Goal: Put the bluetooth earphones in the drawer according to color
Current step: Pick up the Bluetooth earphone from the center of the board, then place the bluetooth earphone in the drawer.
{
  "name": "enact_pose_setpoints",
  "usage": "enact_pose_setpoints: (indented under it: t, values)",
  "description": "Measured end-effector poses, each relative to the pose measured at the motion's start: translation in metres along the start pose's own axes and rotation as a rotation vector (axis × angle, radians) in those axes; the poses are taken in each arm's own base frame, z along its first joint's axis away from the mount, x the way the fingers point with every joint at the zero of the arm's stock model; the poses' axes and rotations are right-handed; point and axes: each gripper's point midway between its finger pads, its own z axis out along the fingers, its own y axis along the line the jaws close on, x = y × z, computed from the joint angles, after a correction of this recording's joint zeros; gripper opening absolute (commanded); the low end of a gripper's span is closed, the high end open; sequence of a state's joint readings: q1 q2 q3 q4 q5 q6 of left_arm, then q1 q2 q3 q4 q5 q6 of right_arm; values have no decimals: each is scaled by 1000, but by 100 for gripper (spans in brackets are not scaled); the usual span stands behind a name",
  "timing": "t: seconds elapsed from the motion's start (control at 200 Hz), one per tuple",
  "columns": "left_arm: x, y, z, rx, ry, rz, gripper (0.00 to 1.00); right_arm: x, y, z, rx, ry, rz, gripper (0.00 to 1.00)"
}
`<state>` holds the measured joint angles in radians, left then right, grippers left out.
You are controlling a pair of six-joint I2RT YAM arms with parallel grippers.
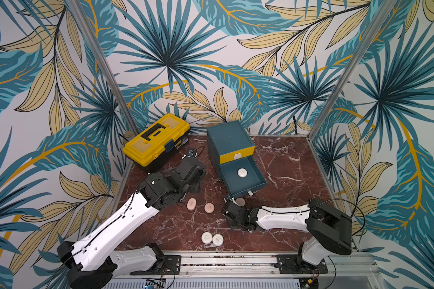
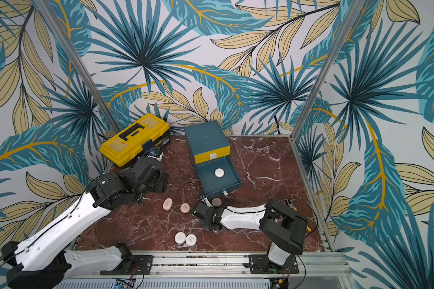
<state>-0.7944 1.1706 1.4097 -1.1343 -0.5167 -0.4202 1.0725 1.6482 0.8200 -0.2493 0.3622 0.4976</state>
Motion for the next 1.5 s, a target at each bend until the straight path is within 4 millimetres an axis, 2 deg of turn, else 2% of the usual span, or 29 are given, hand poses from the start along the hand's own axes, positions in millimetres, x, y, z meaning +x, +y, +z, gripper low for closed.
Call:
enact_pose_setpoints:
  t: [0.1, 0.225, 0.361, 0.496, 0.571, 0.696, 0.797, 0.897, 1.017, 1.092, 1.262, 1.498]
  values:
    - [0, 0, 0, 0, 0, 0, 72, 0, 1, -7, -3, 3, -9, 37]
    - [0, 0, 0, -1, 0, 1, 72, -6, 9, -28, -41, -12, -31, 36]
    - [0, 0, 0, -1, 0, 1, 72, -19, 23, -66, -133, -43, -50, 35]
    - [1, 0, 1, -1, 2, 2, 72, -29, 32, -118, -248, -96, -62, 34]
    - [1, 0, 1, -1, 2, 2, 72, -39, 26, -150, -290, -153, -48, 35]
    - [2, -1, 3, -1, 3, 1, 72, -68, 2, -203, -291, -283, 4, 35]
    - [3, -1, 4, -2, 5, 2, 72, -97, -19, -225, -236, -351, 63, 35]
    - [3, -1, 4, 1, 5, 2, 72, -117, -43, -218, -145, -356, 123, 35]
    - [2, -1, 4, 2, 4, 1, 72, -126, -80, -183, -18, -290, 179, 35]
    - [3, -2, 4, 5, 5, 1, 72, -127, -93, -161, 23, -236, 191, 35]
    - [3, -3, 4, 12, 7, 2, 72, -137, -101, -116, 30, -147, 199, 35]
    - [3, -3, 3, 16, 7, -1, 72, -159, -92, -65, -6, -87, 203, 35]
